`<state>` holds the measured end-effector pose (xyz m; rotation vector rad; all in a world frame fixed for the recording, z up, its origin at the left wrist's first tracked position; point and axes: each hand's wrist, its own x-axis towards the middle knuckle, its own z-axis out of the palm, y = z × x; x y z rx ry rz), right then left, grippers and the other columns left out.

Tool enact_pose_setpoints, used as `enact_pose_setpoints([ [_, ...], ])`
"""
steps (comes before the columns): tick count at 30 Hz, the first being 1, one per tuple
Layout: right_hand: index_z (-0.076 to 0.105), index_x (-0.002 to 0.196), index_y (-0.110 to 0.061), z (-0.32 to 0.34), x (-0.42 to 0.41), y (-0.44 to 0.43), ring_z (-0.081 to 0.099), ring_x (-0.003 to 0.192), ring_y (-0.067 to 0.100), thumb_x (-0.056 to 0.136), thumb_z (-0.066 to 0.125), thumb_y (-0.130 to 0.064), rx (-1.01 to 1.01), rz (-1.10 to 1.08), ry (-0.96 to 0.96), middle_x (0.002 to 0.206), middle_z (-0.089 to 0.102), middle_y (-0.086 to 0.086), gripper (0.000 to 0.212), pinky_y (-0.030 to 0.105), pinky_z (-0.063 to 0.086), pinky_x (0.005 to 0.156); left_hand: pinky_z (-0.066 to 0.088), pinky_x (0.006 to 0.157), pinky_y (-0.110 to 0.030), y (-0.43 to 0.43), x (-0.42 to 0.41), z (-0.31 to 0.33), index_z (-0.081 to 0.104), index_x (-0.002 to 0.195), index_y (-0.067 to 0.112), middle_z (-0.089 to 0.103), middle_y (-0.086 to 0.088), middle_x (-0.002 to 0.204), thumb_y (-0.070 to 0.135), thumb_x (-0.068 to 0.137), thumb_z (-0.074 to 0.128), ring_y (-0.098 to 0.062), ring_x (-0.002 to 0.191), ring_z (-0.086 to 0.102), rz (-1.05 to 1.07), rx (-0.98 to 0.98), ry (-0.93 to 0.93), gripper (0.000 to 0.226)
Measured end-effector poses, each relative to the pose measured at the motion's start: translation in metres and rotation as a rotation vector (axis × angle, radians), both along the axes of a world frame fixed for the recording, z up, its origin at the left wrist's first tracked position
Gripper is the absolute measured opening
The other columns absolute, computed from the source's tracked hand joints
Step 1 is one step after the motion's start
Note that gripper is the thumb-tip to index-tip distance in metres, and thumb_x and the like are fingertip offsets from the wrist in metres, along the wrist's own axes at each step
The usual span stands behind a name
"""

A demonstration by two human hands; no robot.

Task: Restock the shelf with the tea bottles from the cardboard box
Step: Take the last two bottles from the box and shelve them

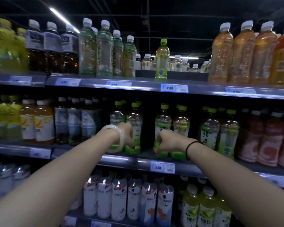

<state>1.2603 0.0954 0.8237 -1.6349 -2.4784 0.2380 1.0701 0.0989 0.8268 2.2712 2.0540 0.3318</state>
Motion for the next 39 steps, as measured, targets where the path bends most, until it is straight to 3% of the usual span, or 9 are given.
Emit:
enact_pose_setpoints([
  [2, 0.059, 0.101, -0.002, 0.001, -0.015, 0.0, 0.059, 0.082, 0.023, 0.082, 0.07, -0.031, 0.033, 0.036, 0.0, 0.093, 0.061, 0.009, 0.036, 0.033, 0.05, 0.067, 0.056, 0.085, -0.039, -0.003, -0.012, -0.001, 0.067, 0.089, 0.011, 0.066, -0.006, 0.088, 0.029, 0.071, 0.079, -0.024, 0.085, 0.064, -0.002, 0.022, 0.003, 0.028],
  [5, 0.055, 0.119, 0.001, 0.001, -0.034, 0.001, 0.06, 0.108, 0.034, 0.081, 0.071, -0.03, 0.067, 0.054, 0.022, 0.119, 0.061, 0.02, 0.051, 0.046, 0.051, 0.093, 0.055, 0.088, -0.038, -0.001, -0.031, -0.005, 0.066, 0.099, 0.009, 0.066, -0.007, 0.098, 0.027, 0.073, 0.078, -0.023, 0.092, 0.064, 0.0, 0.045, -0.026, 0.034],
  [8, 0.053, 0.122, -0.002, -0.001, -0.05, 0.007, 0.06, 0.11, 0.032, 0.082, 0.07, -0.03, 0.085, 0.049, 0.017, 0.121, 0.061, 0.018, 0.052, 0.045, 0.051, 0.095, 0.055, 0.088, -0.037, 0.007, -0.051, -0.009, 0.065, 0.105, 0.007, 0.064, -0.008, 0.1, 0.026, 0.074, 0.077, -0.025, 0.096, 0.063, -0.003, 0.075, -0.042, 0.038],
  [11, 0.055, 0.118, -0.002, -0.006, -0.065, 0.016, 0.061, 0.105, 0.031, 0.082, 0.07, -0.033, 0.094, 0.019, 0.008, 0.118, 0.062, 0.018, 0.05, 0.043, 0.052, 0.092, 0.056, 0.083, -0.039, 0.018, -0.07, -0.012, 0.065, 0.091, 0.008, 0.06, -0.006, 0.089, 0.025, 0.073, 0.076, -0.026, 0.087, 0.064, -0.017, 0.09, -0.014, 0.028],
  [14, 0.057, 0.106, -0.004, -0.012, -0.077, 0.026, 0.058, 0.083, 0.024, 0.082, 0.069, -0.036, 0.096, -0.044, -0.005, 0.101, 0.062, 0.014, 0.042, 0.035, 0.048, 0.072, 0.056, 0.079, -0.041, 0.031, -0.088, -0.014, 0.064, 0.079, 0.011, 0.062, -0.008, 0.082, 0.024, 0.072, 0.075, -0.028, 0.087, 0.067, -0.043, 0.099, 0.008, 0.018],
  [20, 0.049, 0.082, -0.012, -0.016, -0.089, 0.042, 0.047, 0.064, 0.017, 0.082, 0.069, -0.037, 0.105, -0.172, 0.093, 0.074, 0.05, 0.004, 0.032, 0.028, 0.038, 0.056, 0.049, 0.066, -0.031, 0.056, -0.108, -0.018, 0.06, 0.075, 0.011, 0.06, -0.004, 0.077, 0.028, 0.073, 0.076, -0.021, 0.075, 0.059, -0.085, 0.101, -0.089, 0.023],
  [29, 0.049, 0.086, -0.007, -0.023, -0.094, 0.069, 0.047, 0.062, 0.014, 0.078, 0.073, -0.041, -0.019, -0.253, 0.421, 0.072, 0.049, 0.004, 0.042, 0.022, 0.038, 0.052, 0.056, 0.087, -0.038, 0.094, -0.112, -0.027, 0.061, 0.104, 0.011, 0.067, -0.004, 0.105, 0.045, 0.056, 0.085, -0.021, 0.096, 0.065, -0.06, -0.02, -0.495, 0.064],
  [33, 0.052, 0.119, -0.01, -0.03, -0.091, 0.08, 0.058, 0.105, 0.019, 0.077, 0.075, -0.033, -0.138, -0.224, 0.631, 0.115, 0.061, 0.004, 0.053, 0.027, 0.05, 0.074, 0.051, 0.068, -0.023, 0.094, -0.11, -0.035, 0.06, 0.11, 0.012, 0.066, 0.0, 0.106, 0.029, 0.068, 0.082, -0.012, 0.087, 0.061, -0.106, -0.164, -0.676, 0.051],
  [39, 0.048, 0.121, -0.013, -0.034, -0.09, 0.078, 0.053, 0.115, 0.02, 0.085, 0.067, -0.02, -0.255, -0.192, 0.793, 0.126, 0.057, 0.004, 0.041, 0.025, 0.047, 0.078, 0.052, 0.079, -0.025, 0.097, -0.105, -0.055, 0.063, 0.11, 0.012, 0.069, 0.0, 0.101, 0.02, 0.072, 0.081, -0.013, 0.091, 0.065, -0.136, -0.109, -0.873, 0.043],
])
